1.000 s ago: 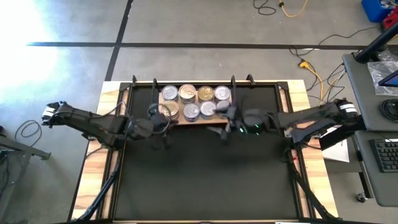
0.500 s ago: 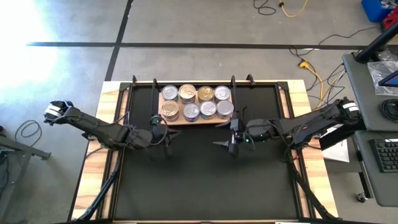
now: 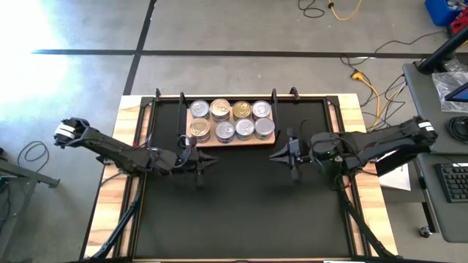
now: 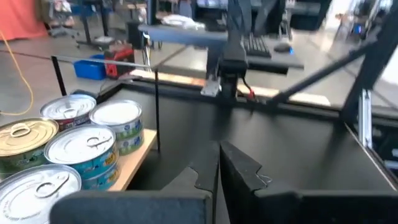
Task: Stack canned seafood by type on shelf
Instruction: Return to Home Position
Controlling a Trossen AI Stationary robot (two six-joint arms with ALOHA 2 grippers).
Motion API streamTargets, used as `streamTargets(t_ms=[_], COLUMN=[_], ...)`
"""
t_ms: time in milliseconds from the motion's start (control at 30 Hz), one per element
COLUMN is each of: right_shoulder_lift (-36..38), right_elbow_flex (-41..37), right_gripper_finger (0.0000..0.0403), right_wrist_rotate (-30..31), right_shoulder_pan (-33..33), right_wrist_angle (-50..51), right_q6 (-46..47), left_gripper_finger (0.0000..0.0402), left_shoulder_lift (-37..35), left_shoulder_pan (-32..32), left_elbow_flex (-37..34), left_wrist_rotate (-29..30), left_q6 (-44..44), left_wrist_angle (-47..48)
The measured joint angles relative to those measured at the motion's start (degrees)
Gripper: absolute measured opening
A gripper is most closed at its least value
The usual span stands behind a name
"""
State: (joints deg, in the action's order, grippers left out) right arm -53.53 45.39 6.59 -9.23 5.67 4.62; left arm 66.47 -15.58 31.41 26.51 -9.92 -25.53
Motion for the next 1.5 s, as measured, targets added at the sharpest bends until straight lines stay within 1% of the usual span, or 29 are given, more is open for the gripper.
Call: streamTargets(t_ms=[133, 233, 300, 400, 467, 533, 600, 667, 700, 767, 833, 867, 933, 1033, 1133, 1200, 1333, 1433, 1500], right_shoulder_lift=[2.08, 2.23, 2.06, 1.08, 0.38, 0.13, 0.38, 1.82, 3.08, 6.15, 9.87, 12.02, 16.61, 23.69, 30.61, 34.63, 41.48, 46.64, 50.49], right_elbow_flex=[-0.03, -0.03, -0.03, -0.03, -0.03, -0.21, -0.59, -0.70, -0.75, -1.07, -1.95, -2.65, -4.63, -10.02, -17.31, -22.40, -31.18, -36.78, -39.53], right_gripper_finger=[0.0027, 0.0032, 0.0034, 0.0036, 0.0036, 0.0036, 0.0036, 0.0036, 0.0036, 0.0033, 0.0031, 0.0030, 0.0028, 0.0028, 0.0028, 0.0028, 0.0028, 0.0028, 0.0028], right_wrist_rotate=[0.00, -0.02, 0.01, 0.02, 0.56, 0.82, -1.60, -5.92, -8.10, -11.69, -13.84, -14.31, -14.53, -14.48, -14.32, -14.09, -14.03, -13.84, -12.45], right_shoulder_pan=[0.00, 0.00, 0.00, 0.11, 0.13, 0.11, 0.28, 1.35, 2.20, 4.17, 6.23, 7.20, 8.69, 10.15, 10.38, 10.38, 10.38, 10.40, 10.40], right_wrist_angle=[10.22, 14.92, 16.42, 16.41, 16.52, 16.38, 16.17, 16.08, 16.04, 15.78, 15.88, 15.68, 13.25, 5.78, -4.32, -10.22, -17.90, -22.42, -25.85], right_q6=[-0.16, 1.87, 4.46, 6.12, 0.97, -4.95, -10.40, -13.14, -13.43, -14.15, -14.94, -15.14, -15.20, -14.59, -13.18, -11.38, -7.04, -6.37, -6.04], left_gripper_finger=[0.0000, 0.0000, 0.0000, 0.0000, 0.0000, 0.0000, 0.0000, 0.0000, 0.0000, 0.0000, 0.0000, 0.0000, 0.0000, 0.0000, 0.0000, 0.0000, 0.0000, 0.0000, 0.0000], left_shoulder_lift=[2.60, 4.21, 4.86, 4.83, 4.23, 2.99, 1.31, -0.74, -1.94, -5.05, -8.15, -9.80, -13.01, -18.12, -23.04, -26.38, -33.11, -38.21, -41.54], left_shoulder_pan=[0.97, 1.70, 2.23, 2.76, 2.74, 2.74, 2.66, 2.12, 1.96, 1.73, 1.71, 1.69, 1.68, 1.71, 1.69, 1.71, 1.71, 1.71, 1.71], left_elbow_flex=[-2.73, -4.99, -6.19, -7.83, -9.33, -10.49, -11.81, -13.60, -14.28, -15.51, -16.31, -16.84, -17.30, -17.41, -17.46, -17.46, -17.46, -17.46, -17.46], left_wrist_rotate=[0.02, 0.05, 0.29, 3.68, 7.60, 9.99, 10.45, 9.13, 7.20, 1.88, -3.91, -5.86, -7.09, -6.91, -4.94, -4.53, -4.51, -4.53, -4.54], left_q6=[-0.33, -1.46, -1.54, -1.14, -0.12, 1.27, 3.61, 6.83, 8.21, 10.26, 11.22, 11.36, 11.37, 12.30, 13.53, 13.72, 14.63, 16.59, 17.47], left_wrist_angle=[-9.93, -17.99, -21.51, -24.34, -24.95, -25.63, -27.36, -29.90, -31.20, -32.73, -32.89, -32.20, -29.52, -21.44, -11.44, -6.91, -2.63, 0.43, 3.93])
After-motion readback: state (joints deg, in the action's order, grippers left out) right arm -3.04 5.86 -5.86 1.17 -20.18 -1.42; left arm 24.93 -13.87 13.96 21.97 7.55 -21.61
